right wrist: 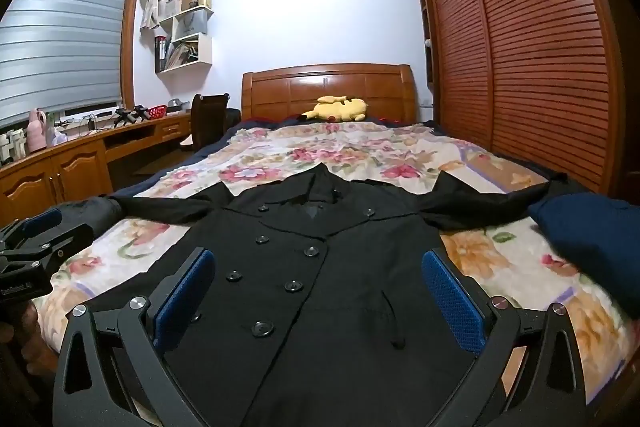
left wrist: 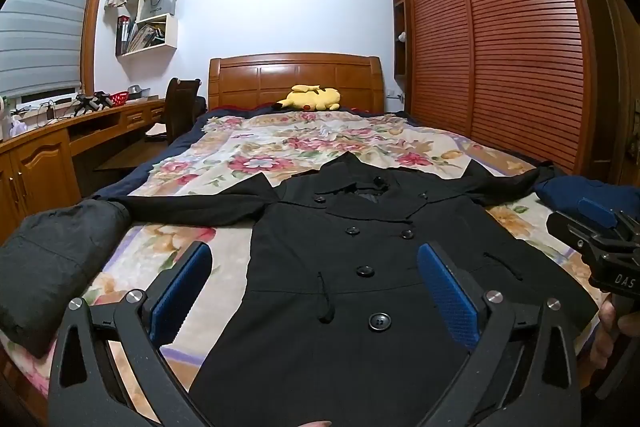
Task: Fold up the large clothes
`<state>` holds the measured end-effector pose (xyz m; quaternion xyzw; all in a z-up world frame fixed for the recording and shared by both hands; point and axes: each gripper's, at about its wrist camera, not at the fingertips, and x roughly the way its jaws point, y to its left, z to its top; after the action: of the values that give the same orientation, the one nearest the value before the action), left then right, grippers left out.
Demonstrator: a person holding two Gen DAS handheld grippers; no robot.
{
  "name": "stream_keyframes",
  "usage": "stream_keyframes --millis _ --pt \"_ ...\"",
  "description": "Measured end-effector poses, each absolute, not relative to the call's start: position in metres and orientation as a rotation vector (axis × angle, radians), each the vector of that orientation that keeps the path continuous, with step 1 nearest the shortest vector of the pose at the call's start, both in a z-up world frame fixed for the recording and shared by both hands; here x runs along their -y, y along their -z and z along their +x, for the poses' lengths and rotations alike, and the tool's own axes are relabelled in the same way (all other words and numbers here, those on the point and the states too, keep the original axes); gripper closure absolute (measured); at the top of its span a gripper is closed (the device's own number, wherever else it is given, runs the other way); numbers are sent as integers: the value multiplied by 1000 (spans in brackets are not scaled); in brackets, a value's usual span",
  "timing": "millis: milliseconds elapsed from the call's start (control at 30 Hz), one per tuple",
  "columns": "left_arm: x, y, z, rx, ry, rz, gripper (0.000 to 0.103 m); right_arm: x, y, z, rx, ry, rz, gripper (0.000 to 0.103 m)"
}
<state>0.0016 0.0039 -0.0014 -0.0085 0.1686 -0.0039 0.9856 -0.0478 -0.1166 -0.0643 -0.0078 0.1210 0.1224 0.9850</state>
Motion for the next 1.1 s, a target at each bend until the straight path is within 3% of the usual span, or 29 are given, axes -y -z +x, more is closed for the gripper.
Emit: stream_keyframes --millis 1100 --pt "-8 4 3 -344 2 -14 0 118 65 -47 -253 -250 -18 0"
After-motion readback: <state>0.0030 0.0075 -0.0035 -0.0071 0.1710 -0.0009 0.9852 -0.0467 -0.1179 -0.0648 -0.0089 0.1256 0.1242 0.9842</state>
